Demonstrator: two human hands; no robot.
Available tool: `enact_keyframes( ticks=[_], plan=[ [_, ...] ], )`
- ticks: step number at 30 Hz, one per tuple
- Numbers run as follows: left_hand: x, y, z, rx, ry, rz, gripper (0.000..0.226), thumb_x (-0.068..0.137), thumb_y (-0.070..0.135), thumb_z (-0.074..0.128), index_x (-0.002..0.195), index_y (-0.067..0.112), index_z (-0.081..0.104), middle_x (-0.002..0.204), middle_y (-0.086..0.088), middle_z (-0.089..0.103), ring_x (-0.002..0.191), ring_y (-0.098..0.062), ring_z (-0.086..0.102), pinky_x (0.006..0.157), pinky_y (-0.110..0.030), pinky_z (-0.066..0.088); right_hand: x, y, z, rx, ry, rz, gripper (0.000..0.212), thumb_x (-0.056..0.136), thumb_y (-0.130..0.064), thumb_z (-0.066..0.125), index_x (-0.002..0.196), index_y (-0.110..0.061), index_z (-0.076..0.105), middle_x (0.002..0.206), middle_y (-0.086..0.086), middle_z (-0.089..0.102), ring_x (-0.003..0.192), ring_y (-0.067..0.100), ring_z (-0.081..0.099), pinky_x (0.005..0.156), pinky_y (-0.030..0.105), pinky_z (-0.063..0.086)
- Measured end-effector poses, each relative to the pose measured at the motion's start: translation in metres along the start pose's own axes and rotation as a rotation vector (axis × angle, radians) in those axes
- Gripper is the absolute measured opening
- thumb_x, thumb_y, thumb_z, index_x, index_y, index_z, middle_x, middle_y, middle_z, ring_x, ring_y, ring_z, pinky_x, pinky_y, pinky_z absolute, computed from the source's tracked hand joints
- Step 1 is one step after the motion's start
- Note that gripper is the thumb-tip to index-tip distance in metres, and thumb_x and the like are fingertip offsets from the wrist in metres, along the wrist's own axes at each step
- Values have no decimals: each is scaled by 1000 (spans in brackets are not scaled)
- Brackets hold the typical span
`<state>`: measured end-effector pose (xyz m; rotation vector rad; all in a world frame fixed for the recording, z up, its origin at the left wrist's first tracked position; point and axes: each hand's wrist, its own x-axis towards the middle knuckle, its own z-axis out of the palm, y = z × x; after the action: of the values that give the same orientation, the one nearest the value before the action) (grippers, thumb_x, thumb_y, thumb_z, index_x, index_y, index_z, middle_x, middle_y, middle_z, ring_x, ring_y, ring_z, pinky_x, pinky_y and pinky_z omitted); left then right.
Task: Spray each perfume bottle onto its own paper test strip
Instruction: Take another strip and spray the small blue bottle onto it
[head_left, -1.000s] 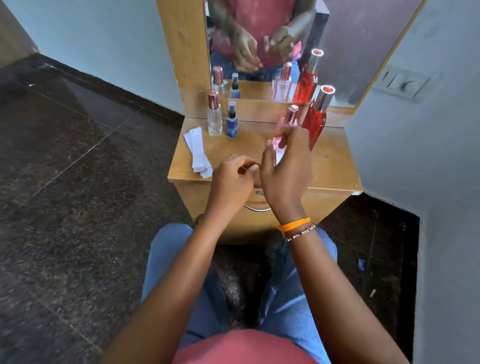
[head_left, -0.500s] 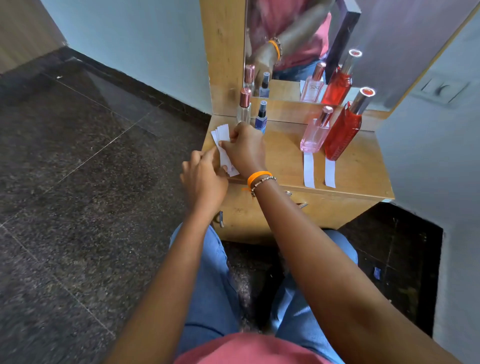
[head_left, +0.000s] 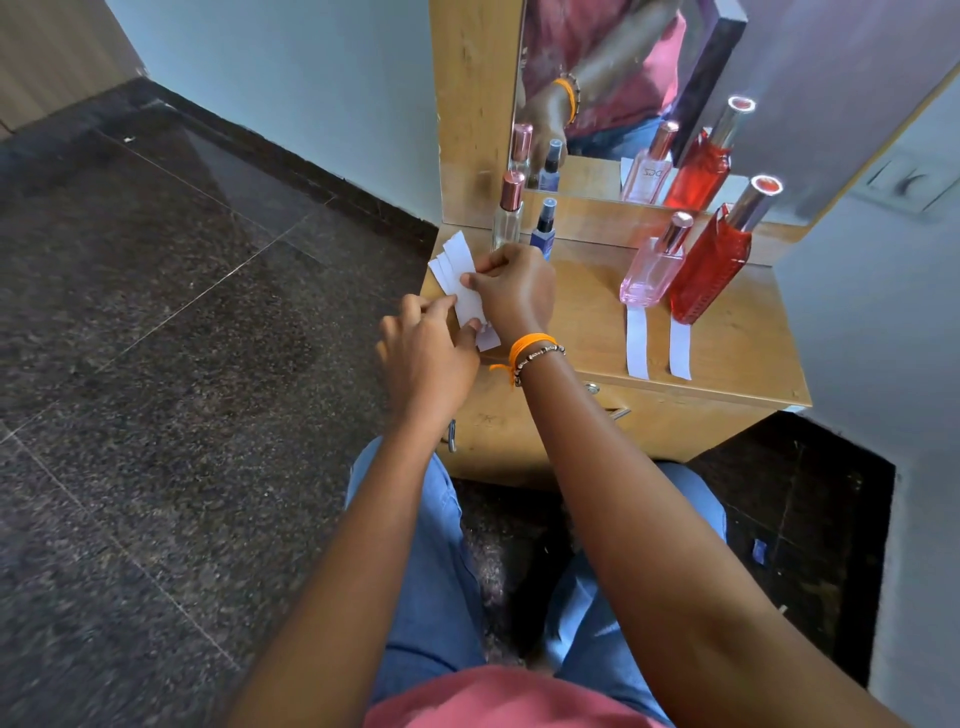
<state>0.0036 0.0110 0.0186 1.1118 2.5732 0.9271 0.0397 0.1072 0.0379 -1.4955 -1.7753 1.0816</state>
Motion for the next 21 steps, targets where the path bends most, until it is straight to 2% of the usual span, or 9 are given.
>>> enact_keyframes(
  ticks=[6, 14, 21],
  plan=[
    [1, 0, 2, 46, 21, 25, 35, 92, 36, 50, 124, 22, 56, 128, -4, 49, 117, -30, 41, 95, -42, 32, 2, 0, 1, 8, -24, 18, 6, 78, -15, 74, 77, -15, 68, 85, 3, 69, 84, 20, 63, 66, 25, 41],
    [3, 0, 2, 54, 40, 38, 32, 91, 34, 53, 120, 21, 56, 126, -4, 51, 116, -29, 43, 94, -42, 33, 5, 0, -2, -33, -51, 34, 9, 83, -17, 71, 88, -9, 70, 99, 10, 71, 94, 25, 63, 70, 26, 41],
    [4, 0, 1, 56, 36, 28, 37, 89, 31, 57, 124, 22, 52, 127, -3, 52, 116, -30, 44, 92, -42, 33, 3, 2, -4, -83, -56, -21, 9, 81, -11, 70, 90, -10, 72, 96, 10, 73, 93, 26, 65, 75, 31, 52]
  ],
)
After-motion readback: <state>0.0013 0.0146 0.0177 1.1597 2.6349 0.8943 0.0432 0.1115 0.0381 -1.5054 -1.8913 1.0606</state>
